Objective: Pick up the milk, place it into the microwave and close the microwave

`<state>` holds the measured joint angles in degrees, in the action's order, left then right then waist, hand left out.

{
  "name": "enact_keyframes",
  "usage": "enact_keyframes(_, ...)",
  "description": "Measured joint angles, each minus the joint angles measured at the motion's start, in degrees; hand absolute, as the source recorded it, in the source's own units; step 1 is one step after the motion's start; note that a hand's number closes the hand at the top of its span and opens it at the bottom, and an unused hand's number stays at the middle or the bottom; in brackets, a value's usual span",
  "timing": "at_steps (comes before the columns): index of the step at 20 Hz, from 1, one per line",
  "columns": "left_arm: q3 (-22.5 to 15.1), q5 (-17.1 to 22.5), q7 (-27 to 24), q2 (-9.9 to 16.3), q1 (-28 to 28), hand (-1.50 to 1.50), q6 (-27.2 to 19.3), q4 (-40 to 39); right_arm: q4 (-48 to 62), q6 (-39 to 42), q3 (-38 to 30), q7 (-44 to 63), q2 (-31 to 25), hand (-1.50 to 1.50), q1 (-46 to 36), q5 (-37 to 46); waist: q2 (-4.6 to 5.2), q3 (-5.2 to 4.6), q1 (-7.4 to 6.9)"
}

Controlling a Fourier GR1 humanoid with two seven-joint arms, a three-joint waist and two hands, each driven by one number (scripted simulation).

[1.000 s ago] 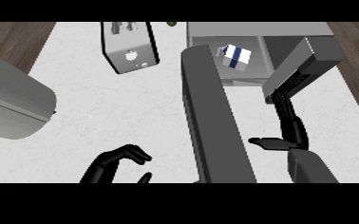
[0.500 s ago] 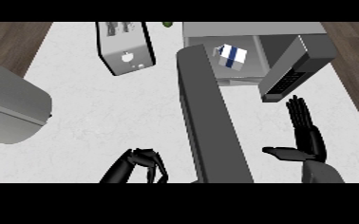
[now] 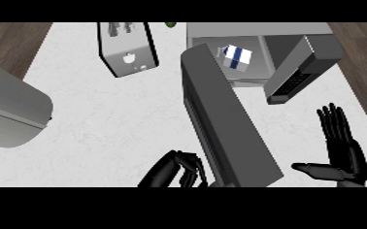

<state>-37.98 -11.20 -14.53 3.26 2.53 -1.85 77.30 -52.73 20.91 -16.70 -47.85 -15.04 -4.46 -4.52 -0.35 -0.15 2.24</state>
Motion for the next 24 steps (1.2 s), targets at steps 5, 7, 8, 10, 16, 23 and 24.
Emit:
enact_keyframes(5, -5.59, 3.34, -0.84, -2.17, 6.32, 1.5, -5.81, -7.54, -11.23, 3.79, 1.38, 4.58, -0.58, -1.5, 6.04, -4.93, 0.18, -0.03, 0.68)
enact_keyframes(7, -7.85, 6.06, -1.17, -2.51, 9.6, 1.5, -8.1, -10.57, -14.86, 5.14, 1.78, 6.69, -1.28, -1.5, 7.09, -6.93, 0.32, -0.06, 1.11)
enact_keyframes(8, -9.11, 7.55, -0.57, -2.56, 11.29, 1.5, -9.24, -11.51, -16.85, 5.68, 2.13, 7.69, -1.46, -1.5, 7.8, -7.77, 0.37, -0.07, 1.47)
enact_keyframes(10, -11.34, 9.79, 0.53, -2.63, 15.1, 1.5, -11.51, -13.38, -20.21, 6.77, 2.78, 9.6, -2.05, -1.5, 9.22, -9.25, 0.48, -0.09, 2.29)
enact_keyframes(16, -15.12, 17.06, 2.35, -2.76, 24.48, 1.5, -17.91, -17.54, -28.0, 8.66, 4.55, 14.24, -3.03, -1.5, 10.18, -12.79, 1.02, -0.15, 4.96)
enact_keyframes(23, -14.11, 24.57, 1.43, -2.89, 30.78, -1.5, -24.72, -19.24, -32.92, 9.95, 5.65, 17.11, -4.38, -1.5, 9.08, -15.16, 2.06, -0.38, 8.78)
enact_keyframes(24, -13.47, 25.65, 0.4, -2.9, 31.31, -1.5, -25.81, -18.84, -33.37, 10.04, 5.46, 17.31, -4.69, -1.5, 8.73, -15.56, 2.19, -0.43, 9.25)
